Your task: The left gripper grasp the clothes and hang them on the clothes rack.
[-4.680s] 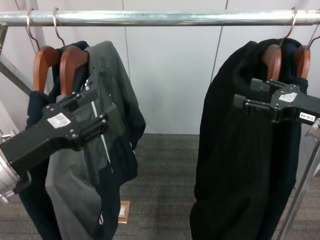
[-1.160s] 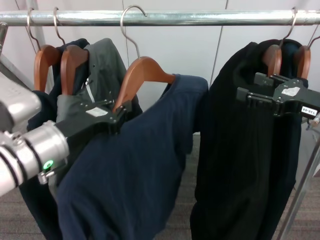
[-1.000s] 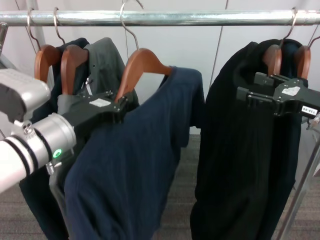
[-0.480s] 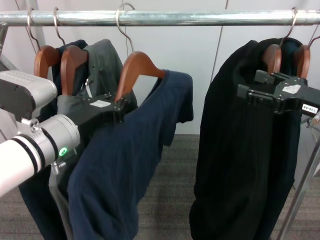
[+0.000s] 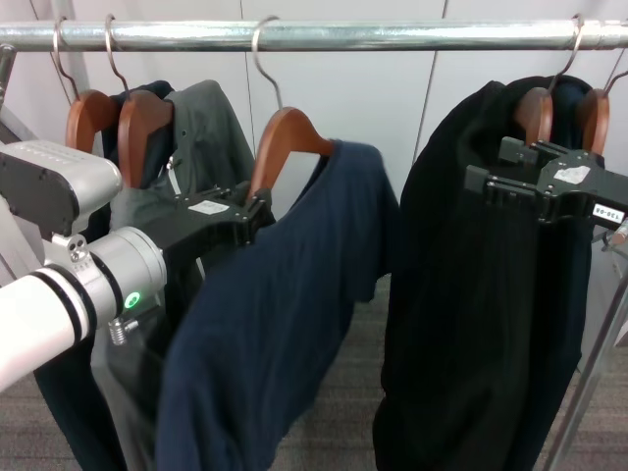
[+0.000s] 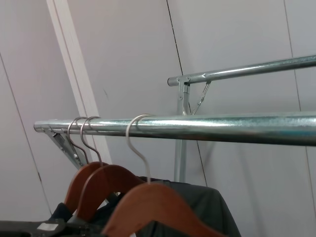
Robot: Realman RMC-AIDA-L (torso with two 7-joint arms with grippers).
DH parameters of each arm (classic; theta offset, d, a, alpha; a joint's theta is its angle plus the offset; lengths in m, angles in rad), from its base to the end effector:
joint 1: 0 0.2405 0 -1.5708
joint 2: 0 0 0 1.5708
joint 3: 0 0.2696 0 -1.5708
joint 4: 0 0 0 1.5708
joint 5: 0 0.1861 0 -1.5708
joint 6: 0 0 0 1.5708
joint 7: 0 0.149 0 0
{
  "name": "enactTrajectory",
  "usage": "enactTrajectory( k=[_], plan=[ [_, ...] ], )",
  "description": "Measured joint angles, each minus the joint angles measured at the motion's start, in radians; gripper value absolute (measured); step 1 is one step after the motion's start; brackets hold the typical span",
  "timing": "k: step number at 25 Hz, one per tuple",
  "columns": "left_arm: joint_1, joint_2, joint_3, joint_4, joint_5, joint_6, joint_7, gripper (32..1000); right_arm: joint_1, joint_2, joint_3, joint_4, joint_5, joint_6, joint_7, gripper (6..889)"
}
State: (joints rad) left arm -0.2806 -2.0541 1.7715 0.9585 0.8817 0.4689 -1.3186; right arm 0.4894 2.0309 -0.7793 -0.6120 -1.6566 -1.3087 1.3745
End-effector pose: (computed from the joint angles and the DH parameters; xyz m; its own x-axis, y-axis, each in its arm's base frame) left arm -0.2328 0.3476 -0.0492 0.6552 0.3302 0.6795 0.7228 -0.5357 -0.4366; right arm 0.2707 0.3545 0.0215 0.6814 -0.2933 -0.6706 -0.6220 -0.7149 -0.3194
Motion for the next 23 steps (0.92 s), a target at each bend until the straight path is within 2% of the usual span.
enactTrajectory(
  k=[3, 5, 9, 12, 14, 16, 18, 20, 21, 23],
  plan=[
    [0.002, 0.0009, -0.004, 0.008, 0.000, 0.019, 0.000, 222, 0.000, 0.000, 0.000, 0.000, 0.000, -0.002, 0.002, 818],
    [0.006, 0.0025, -0.019, 0.010, 0.000, 0.053, 0.001, 304, -0.002, -0.001, 0.000, 0.000, 0.000, -0.005, 0.002, 818],
    [0.036, 0.0062, -0.085, 0.015, 0.004, 0.185, 0.002, 455, -0.007, -0.002, 0.000, 0.000, 0.000, -0.013, 0.003, 817],
    [0.092, 0.0109, -0.140, 0.036, 0.044, 0.326, 0.019, 542, -0.008, -0.003, -0.001, 0.000, -0.005, -0.014, 0.004, 817],
    [0.131, 0.0120, -0.169, 0.055, 0.083, 0.389, 0.034, 601, -0.009, -0.003, -0.003, 0.001, -0.008, -0.014, 0.004, 817],
    [0.181, 0.0123, -0.209, 0.086, 0.144, 0.463, 0.050, 659, -0.010, -0.003, -0.003, 0.008, -0.009, -0.014, 0.005, 818],
    [0.215, 0.0123, -0.239, 0.102, 0.185, 0.522, 0.059, 691, -0.011, -0.003, -0.002, 0.013, -0.009, -0.014, 0.005, 818],
    [0.230, 0.0121, -0.261, 0.103, 0.196, 0.567, 0.070, 698, -0.011, -0.004, -0.001, 0.014, -0.010, -0.013, 0.005, 818],
    [0.230, 0.0121, -0.261, 0.103, 0.196, 0.567, 0.070, 701, -0.011, -0.004, -0.001, 0.015, -0.010, -0.012, 0.005, 818],
    [0.236, 0.0104, -0.273, 0.097, 0.196, 0.597, 0.090, 704, -0.011, -0.005, -0.001, 0.015, -0.011, -0.009, 0.005, 818]
  ],
)
